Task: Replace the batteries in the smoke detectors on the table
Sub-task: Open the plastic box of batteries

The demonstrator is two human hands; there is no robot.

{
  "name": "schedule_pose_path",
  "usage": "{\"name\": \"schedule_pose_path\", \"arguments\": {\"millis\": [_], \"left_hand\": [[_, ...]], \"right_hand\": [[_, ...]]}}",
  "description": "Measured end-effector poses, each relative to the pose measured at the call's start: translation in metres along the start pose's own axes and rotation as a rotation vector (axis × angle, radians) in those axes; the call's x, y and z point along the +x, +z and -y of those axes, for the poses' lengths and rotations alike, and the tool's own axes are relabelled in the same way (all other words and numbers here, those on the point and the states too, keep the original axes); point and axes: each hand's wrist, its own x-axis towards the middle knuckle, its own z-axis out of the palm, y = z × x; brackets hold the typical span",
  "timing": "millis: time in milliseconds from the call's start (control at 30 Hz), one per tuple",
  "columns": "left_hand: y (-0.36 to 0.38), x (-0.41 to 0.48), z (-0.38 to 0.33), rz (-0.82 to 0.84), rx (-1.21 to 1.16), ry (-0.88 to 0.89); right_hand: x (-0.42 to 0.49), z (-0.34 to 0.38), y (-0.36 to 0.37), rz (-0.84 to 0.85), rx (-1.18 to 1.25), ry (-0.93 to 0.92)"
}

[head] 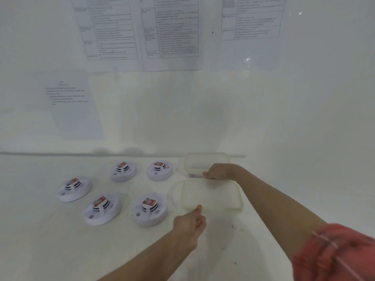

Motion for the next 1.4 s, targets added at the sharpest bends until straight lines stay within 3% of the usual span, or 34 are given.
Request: {"name": "schedule_pose_path", "arguments": {"millis": [167,300,867,1400], "left_hand": [[0.004,0.001,0.002,-0.014,-0.012,0.019],[0.004,0.0,0.004,-0.026,-0.019,0.045],[0.01,0.001,0.012,-0.071,-0.001,0.076],[0.008,0.004,0.018,-0.049,-0.041,0.122]], "right_hand": [[0.0,-0.005,0.0,0.091,0.08,-0.035],[0.011,-0.009,0.0,0.164,0.284,0.014],[0.028,-0.015,-0.005,0.492,0.412,0.101],[0.026,-0.008,-0.013,0.457,0.402,0.121]]}}
